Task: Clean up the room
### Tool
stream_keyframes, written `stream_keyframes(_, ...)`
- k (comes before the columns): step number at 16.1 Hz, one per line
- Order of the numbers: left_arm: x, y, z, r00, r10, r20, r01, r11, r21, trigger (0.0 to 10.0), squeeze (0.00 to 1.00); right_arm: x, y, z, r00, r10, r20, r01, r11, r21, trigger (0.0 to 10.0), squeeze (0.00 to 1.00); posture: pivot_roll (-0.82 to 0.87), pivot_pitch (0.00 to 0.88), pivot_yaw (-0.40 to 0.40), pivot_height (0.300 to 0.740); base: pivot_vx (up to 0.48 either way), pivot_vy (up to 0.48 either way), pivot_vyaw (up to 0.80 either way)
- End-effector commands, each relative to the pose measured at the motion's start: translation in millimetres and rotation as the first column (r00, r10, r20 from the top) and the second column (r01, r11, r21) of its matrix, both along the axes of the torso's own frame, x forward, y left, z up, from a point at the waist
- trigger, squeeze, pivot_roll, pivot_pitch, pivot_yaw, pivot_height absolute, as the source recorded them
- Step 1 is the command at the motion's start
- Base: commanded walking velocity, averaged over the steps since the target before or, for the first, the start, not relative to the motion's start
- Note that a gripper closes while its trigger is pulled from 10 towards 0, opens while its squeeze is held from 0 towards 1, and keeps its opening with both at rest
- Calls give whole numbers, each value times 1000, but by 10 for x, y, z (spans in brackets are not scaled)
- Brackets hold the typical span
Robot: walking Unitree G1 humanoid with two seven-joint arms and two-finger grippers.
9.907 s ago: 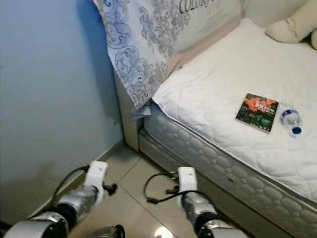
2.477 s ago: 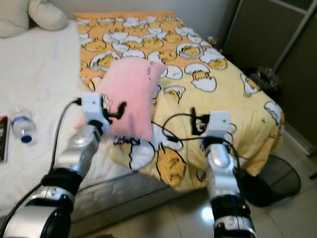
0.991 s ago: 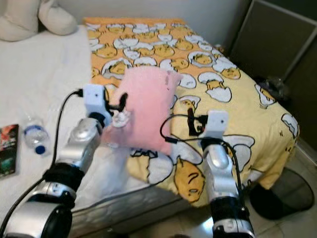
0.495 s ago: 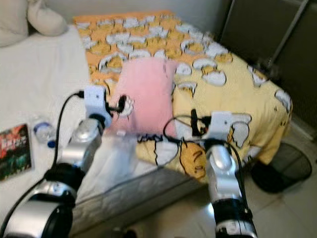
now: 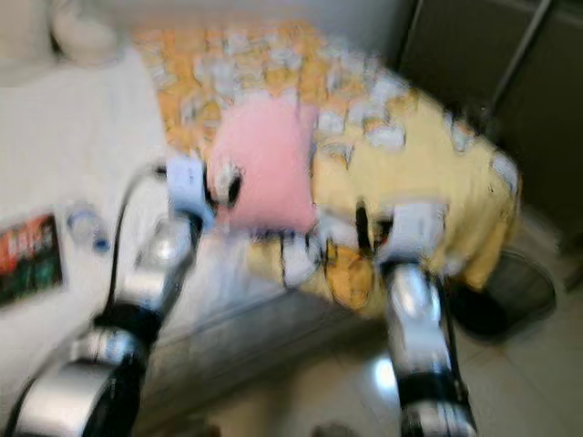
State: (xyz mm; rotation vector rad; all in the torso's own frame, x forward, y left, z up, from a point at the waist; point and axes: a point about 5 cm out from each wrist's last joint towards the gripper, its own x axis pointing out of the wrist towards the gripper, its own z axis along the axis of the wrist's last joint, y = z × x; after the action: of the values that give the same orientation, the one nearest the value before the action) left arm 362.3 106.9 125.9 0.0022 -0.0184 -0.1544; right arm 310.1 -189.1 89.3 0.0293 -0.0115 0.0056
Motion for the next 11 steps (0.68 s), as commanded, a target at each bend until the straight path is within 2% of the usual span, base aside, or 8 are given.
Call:
stream_keyframes(1,-21,-48,109,991,29,128,-33,999,30,10000,0,21,-11,45,1000,2,16,-2,1000,6,10000,0,-77,0,-3,740,0,0,431)
stream_keyframes(2,-50,-86,54,993,31,113,-35,999,36,10000,0,10,-13,24,1000,2,11,-3,1000,6,10000,0,-74,0,0,740,0,0,438)
stream_keyframes(3,-50,-108,-76,1000,10,-6,-9,997,71,10000,0,5,-23,8,1000,-13,8,12,1000,18,10000,0,-71,0,1,740,0,0,431)
stream_keyframes(4,-55,-108,-103,1000,-6,-22,7,997,82,10000,0,5,-30,0,1000,-23,1,23,1000,14,10000,0,-71,0,1,740,0,0,419)
stream_keyframes(5,-84,-146,-83,995,-102,-16,102,994,-39,10000,0,12,-30,-10,1000,-26,-6,26,999,18,10000,0,-70,0,1,740,0,0,0)
stream_keyframes(6,-98,-152,-50,991,-131,20,132,988,-79,10000,0,14,-27,-8,1000,-28,-3,28,999,24,10000,0,-70,0,1,740,0,0,0)
stream_keyframes(9,-85,-162,-33,993,-111,36,113,993,-42,10000,0,28,8,19,1000,-3,10,2,1000,9,10000,0,-74,0,1,740,0,0,481)
stream_keyframes(11,-78,-166,-15,992,-120,42,122,992,-39,10000,0,34,-28,19,999,-39,11,39,999,24,10000,0,-76,0,0,740,0,0,422)
